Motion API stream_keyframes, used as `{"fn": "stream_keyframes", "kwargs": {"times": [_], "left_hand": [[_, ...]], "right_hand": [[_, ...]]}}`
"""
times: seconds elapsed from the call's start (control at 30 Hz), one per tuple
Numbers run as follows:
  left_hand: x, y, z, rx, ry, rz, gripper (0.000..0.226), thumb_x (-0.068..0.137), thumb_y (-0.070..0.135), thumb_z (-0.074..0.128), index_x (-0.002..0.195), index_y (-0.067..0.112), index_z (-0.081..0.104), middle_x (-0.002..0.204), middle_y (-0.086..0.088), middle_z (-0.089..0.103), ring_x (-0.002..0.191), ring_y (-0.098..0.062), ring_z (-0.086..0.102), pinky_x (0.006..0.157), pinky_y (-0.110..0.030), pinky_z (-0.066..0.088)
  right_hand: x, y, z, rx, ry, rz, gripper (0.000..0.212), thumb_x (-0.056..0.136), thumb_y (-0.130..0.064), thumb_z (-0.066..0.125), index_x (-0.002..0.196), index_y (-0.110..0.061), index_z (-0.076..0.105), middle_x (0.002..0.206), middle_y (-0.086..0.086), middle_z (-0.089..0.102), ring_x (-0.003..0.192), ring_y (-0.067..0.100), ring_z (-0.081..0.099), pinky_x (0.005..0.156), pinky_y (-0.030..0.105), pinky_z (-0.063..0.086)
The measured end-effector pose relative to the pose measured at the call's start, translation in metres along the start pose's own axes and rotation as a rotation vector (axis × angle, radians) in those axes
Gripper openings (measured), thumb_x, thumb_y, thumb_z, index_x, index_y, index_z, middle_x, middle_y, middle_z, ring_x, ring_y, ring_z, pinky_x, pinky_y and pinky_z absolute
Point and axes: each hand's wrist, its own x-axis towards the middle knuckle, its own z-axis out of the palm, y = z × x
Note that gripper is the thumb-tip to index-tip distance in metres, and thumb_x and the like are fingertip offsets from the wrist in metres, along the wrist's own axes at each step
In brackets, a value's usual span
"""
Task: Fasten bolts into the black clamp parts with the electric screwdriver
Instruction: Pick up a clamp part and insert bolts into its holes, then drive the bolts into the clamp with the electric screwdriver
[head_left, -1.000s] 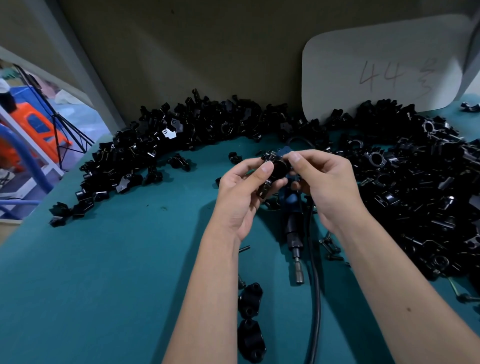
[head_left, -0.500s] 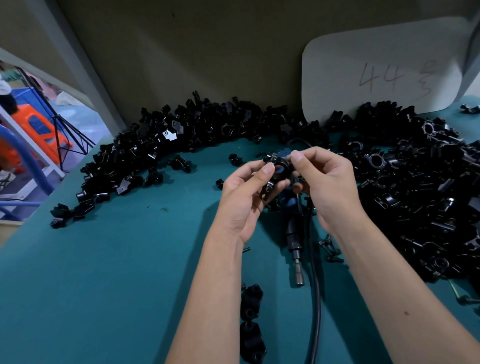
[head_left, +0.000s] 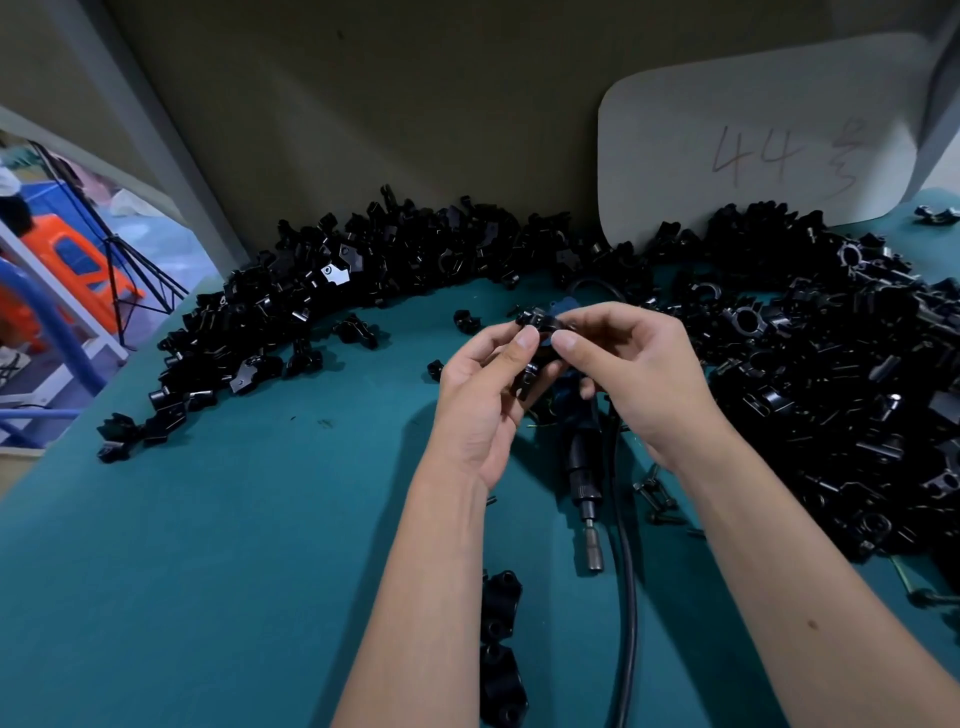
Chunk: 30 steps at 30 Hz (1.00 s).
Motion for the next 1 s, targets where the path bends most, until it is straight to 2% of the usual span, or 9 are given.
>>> {"fn": "stream_keyframes", "kwargs": {"times": [0.1, 0.23, 0.43, 0.53, 0.6, 0.7, 0.8, 0.9, 1.0], "left_hand": [[0.001, -0.005, 0.004, -0.009, 0.032, 0.003, 0.007, 0.099, 0.019, 0.064, 0.094, 0.014, 0.065, 0.099, -0.005, 0.070, 0.089, -0.015, 0.065, 0.077, -0.026, 0.056], [0.002, -0.010, 0.009, 0.107, 0.101, 0.026, 0.028, 0.092, 0.042, 0.066, 0.101, 0.016, 0.062, 0.098, -0.007, 0.067, 0.088, -0.017, 0.063, 0.072, -0.027, 0.049], [0.004, -0.013, 0.003, 0.425, 0.099, 0.063, 0.039, 0.096, 0.052, 0.059, 0.090, 0.013, 0.055, 0.077, 0.001, 0.061, 0.067, -0.011, 0.057, 0.051, -0.022, 0.043], [0.006, -0.012, 0.002, 0.417, 0.170, 0.063, 0.021, 0.091, 0.039, 0.059, 0.079, 0.022, 0.055, 0.064, 0.004, 0.048, 0.052, -0.009, 0.044, 0.044, -0.021, 0.036], [0.007, -0.009, 0.000, 0.322, 0.203, 0.012, 0.018, 0.086, 0.035, 0.058, 0.072, 0.026, 0.051, 0.060, 0.005, 0.041, 0.045, -0.010, 0.033, 0.039, -0.023, 0.025], [0.011, -0.005, -0.004, 0.193, 0.223, -0.107, 0.022, 0.094, 0.030, 0.054, 0.079, 0.021, 0.042, 0.056, 0.003, 0.036, 0.041, -0.011, 0.024, 0.037, -0.020, 0.018], [0.011, -0.001, -0.009, 0.151, 0.222, -0.220, 0.025, 0.099, 0.028, 0.050, 0.078, 0.019, 0.039, 0.055, 0.002, 0.036, 0.039, -0.010, 0.026, 0.034, -0.018, 0.018], [0.009, 0.002, -0.012, 0.207, 0.176, -0.287, 0.029, 0.099, 0.028, 0.049, 0.074, 0.017, 0.041, 0.056, 0.001, 0.037, 0.039, -0.010, 0.028, 0.033, -0.019, 0.016], [0.008, 0.006, -0.016, 0.236, 0.126, -0.328, 0.029, 0.099, 0.029, 0.048, 0.075, 0.017, 0.041, 0.056, 0.000, 0.036, 0.039, -0.010, 0.028, 0.033, -0.019, 0.016]], "right_hand": [[0.000, 0.000, 0.007, -0.147, 0.046, -0.071, 0.017, 0.086, -0.015, 0.085, 0.101, -0.019, 0.078, 0.091, -0.003, 0.078, 0.082, 0.011, 0.072, 0.063, 0.031, 0.057], [-0.004, -0.001, 0.018, -0.453, 0.108, -0.293, 0.021, 0.084, -0.021, 0.087, 0.103, -0.016, 0.078, 0.093, -0.007, 0.075, 0.083, 0.009, 0.070, 0.080, 0.030, 0.058], [-0.008, -0.005, 0.022, -0.562, 0.077, -0.392, 0.020, 0.084, -0.013, 0.082, 0.104, -0.014, 0.079, 0.094, -0.006, 0.074, 0.087, 0.008, 0.067, 0.081, 0.027, 0.055], [-0.005, -0.009, 0.016, -0.502, -0.073, -0.241, 0.023, 0.084, -0.021, 0.084, 0.105, -0.020, 0.079, 0.092, -0.013, 0.074, 0.086, 0.004, 0.069, 0.078, 0.021, 0.054], [-0.002, -0.011, 0.013, -0.503, -0.022, -0.122, 0.024, 0.086, -0.035, 0.082, 0.107, -0.024, 0.078, 0.087, -0.012, 0.074, 0.082, 0.004, 0.069, 0.077, 0.019, 0.054], [0.005, -0.007, 0.018, -0.976, 0.228, 0.023, 0.040, 0.091, -0.053, 0.072, 0.110, -0.019, 0.065, 0.093, -0.003, 0.069, 0.088, 0.021, 0.068, 0.070, 0.034, 0.049], [0.008, 0.001, 0.033, -1.202, 0.169, 0.256, 0.068, 0.080, -0.066, 0.078, 0.105, -0.016, 0.040, 0.094, 0.004, 0.056, 0.092, 0.035, 0.067, 0.064, 0.035, 0.039], [0.019, 0.003, 0.028, -1.139, 0.156, 0.338, 0.065, 0.074, -0.058, 0.086, 0.096, -0.013, 0.045, 0.097, 0.006, 0.065, 0.088, 0.034, 0.066, 0.065, 0.034, 0.041], [0.024, -0.002, 0.010, -0.765, 0.146, 0.399, 0.045, 0.074, -0.051, 0.089, 0.088, -0.015, 0.066, 0.086, 0.005, 0.070, 0.076, 0.024, 0.067, 0.060, 0.033, 0.049]]}}
